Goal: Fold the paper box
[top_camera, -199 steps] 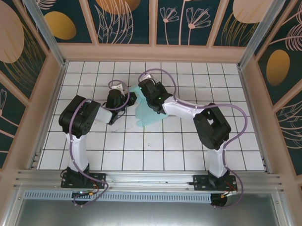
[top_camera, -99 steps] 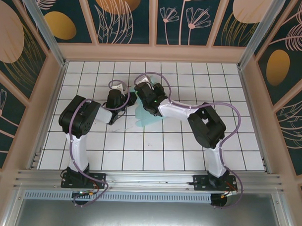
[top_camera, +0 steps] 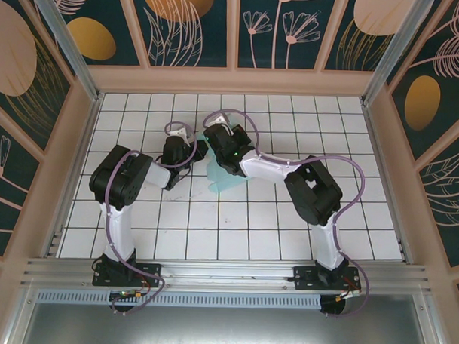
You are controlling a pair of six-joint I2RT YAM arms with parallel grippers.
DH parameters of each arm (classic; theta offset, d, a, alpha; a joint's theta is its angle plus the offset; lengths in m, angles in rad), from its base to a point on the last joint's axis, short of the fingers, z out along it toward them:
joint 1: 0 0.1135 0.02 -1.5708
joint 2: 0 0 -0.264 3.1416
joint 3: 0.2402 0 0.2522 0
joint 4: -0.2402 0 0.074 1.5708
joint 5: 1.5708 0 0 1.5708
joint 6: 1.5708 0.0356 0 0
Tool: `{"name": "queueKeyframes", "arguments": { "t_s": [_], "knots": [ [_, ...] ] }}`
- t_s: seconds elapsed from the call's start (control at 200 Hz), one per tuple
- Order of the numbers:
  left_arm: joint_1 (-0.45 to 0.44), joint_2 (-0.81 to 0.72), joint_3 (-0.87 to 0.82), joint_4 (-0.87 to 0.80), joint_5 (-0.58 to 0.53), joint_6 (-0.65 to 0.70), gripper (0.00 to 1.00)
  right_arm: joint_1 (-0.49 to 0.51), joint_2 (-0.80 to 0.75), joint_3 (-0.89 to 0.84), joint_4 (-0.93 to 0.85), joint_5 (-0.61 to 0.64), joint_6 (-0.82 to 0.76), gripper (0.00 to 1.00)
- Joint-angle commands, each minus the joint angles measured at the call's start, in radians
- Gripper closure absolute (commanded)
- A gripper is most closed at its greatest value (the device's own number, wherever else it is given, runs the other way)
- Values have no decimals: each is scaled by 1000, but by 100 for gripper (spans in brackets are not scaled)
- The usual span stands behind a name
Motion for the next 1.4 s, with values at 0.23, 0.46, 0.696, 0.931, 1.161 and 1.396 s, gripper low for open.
{"name": "queueKeyframes", "arguments": {
  "t_s": [0.23,0.46,0.696,0.931,1.161,1.396],
  "knots": [
    [-18,-8,31,135,98,-3,100,17,61,5,43,-7,-44,72],
    [-18,-9,31,134,97,-1,100,17,67,-3,78,17,-65,100],
    [-18,-8,33,130,95,0,100,18,47,-21,117,19,-57,92],
    [-18,-4,39,128,98,1,100,17,38,-12,120,4,-51,94],
    [-18,-3,40,124,94,1,100,20,17,-22,117,-14,-37,90],
    [-18,0,58,62,68,-1,100,22,-105,-58,82,-180,77,30]
  ]
}}
